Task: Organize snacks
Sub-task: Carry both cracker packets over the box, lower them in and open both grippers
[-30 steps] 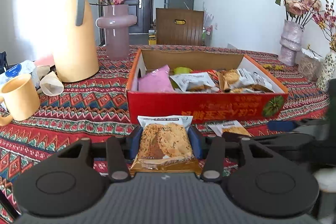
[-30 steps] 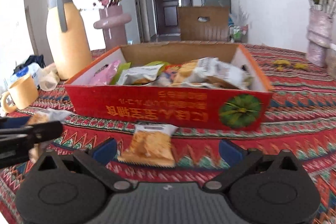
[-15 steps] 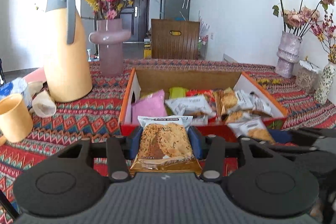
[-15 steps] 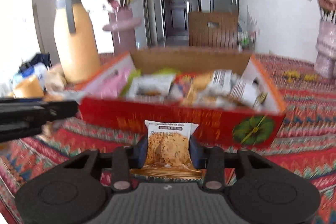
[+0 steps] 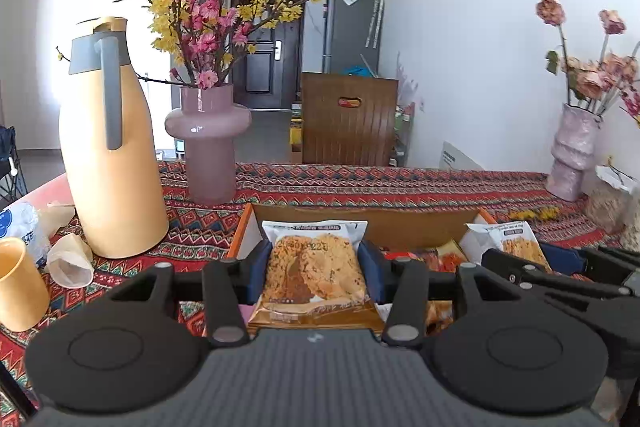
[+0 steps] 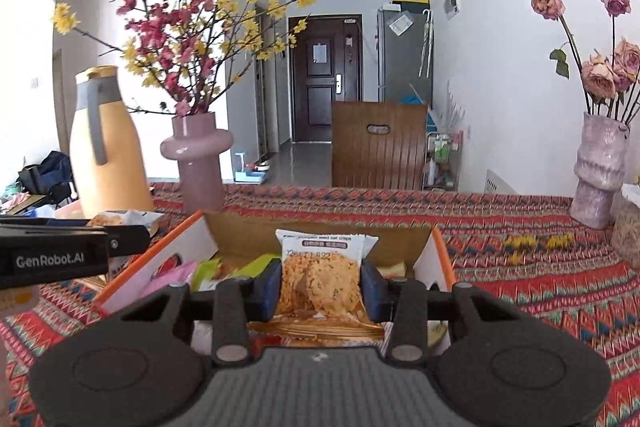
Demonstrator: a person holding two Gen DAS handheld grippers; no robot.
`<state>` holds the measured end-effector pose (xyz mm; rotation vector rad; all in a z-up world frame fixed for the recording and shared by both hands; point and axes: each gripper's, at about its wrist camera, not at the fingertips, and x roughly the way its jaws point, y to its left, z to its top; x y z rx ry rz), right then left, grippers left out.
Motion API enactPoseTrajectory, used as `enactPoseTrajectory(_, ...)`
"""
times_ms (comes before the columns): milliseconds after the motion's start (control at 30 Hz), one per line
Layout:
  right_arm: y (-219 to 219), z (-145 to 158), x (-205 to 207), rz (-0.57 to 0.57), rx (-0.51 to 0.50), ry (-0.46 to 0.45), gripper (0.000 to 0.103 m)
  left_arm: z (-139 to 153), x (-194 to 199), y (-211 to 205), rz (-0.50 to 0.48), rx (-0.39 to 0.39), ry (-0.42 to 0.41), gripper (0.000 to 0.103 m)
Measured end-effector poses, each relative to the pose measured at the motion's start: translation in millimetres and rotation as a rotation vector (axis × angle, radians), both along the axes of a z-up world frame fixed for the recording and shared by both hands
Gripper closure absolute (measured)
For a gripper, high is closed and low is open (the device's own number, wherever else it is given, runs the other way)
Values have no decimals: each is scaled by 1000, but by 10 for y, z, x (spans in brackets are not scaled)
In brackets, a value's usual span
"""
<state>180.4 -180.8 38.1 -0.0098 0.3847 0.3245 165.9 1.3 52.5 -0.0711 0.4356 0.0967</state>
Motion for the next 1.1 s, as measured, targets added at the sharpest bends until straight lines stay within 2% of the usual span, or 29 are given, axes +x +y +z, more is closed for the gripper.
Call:
enactPoseTrajectory(333,29,-336,509,-49,22,2,63,-385,433,42,54,0,4,54)
enactPoseTrajectory(433,13,-441,552,-50,21,14,63,-476,474,46,47,22,4,54)
enactPoseTrajectory(667,29,-449,471,-46,21,-5,63,-533,461,55,28,5,14,54)
enactPoseTrajectory(867,40,-497,506,-52,13,21,61,-543,434,46,17,-2,1,53)
enactPoseTrajectory(967,33,-503,484,-53,18,21,56,-521,384,66,20,-15,-27,36)
enactPoseTrajectory(1033,14,-488,454,-60,30,12,35,-489,328,74,33,-17,-61,12)
enactPoseTrajectory(1067,0,-479,437,-65,36,5,28,-471,295,76,42,-16,-82,10)
enactPoseTrajectory(1100,-21,-469,419,-72,45,-3,16,-457,272,77,49,-15,-94,3)
